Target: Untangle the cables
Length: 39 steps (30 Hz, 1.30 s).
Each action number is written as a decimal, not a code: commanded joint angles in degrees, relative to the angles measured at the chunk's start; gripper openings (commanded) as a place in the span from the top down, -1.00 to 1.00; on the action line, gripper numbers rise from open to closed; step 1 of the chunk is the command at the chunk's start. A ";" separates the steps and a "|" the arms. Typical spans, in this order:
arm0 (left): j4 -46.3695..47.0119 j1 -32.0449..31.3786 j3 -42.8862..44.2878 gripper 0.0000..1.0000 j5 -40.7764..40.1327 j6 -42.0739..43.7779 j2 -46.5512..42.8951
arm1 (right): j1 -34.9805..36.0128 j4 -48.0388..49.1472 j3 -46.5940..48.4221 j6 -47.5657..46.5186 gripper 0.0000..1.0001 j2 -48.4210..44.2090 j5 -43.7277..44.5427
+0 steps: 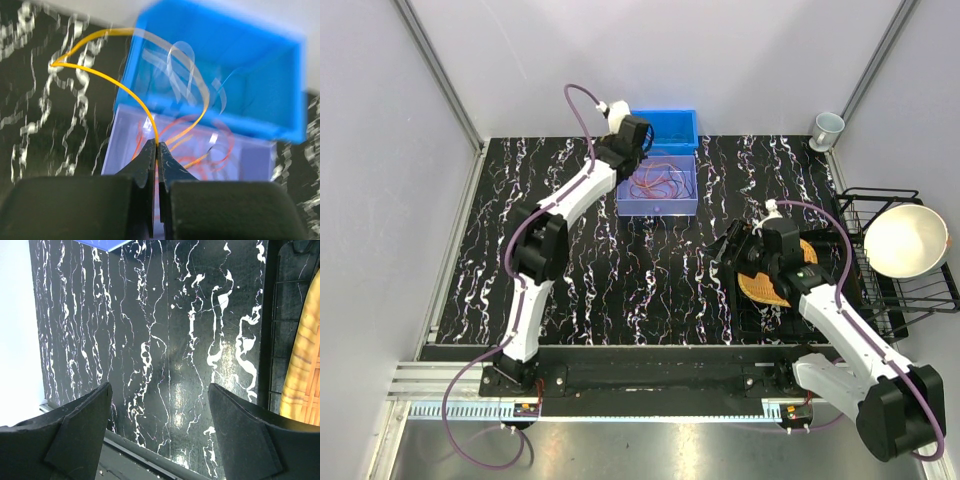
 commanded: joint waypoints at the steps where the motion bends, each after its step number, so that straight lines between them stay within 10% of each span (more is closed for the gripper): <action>1: -1.04 -3.21 -2.81 1.00 -3.21 -3.24 -3.66 | 0.00 3.36 -0.33 0.68 -0.65 0.66 -1.40; 21: -11.58 -9.01 -5.01 1.00 3.73 -13.70 -4.80 | -0.09 4.77 -1.38 1.29 -0.65 0.30 -2.01; 39: -14.40 -17.98 0.36 1.00 -18.25 2.22 -6.20 | -0.09 5.82 -2.00 2.09 -0.65 0.22 -3.07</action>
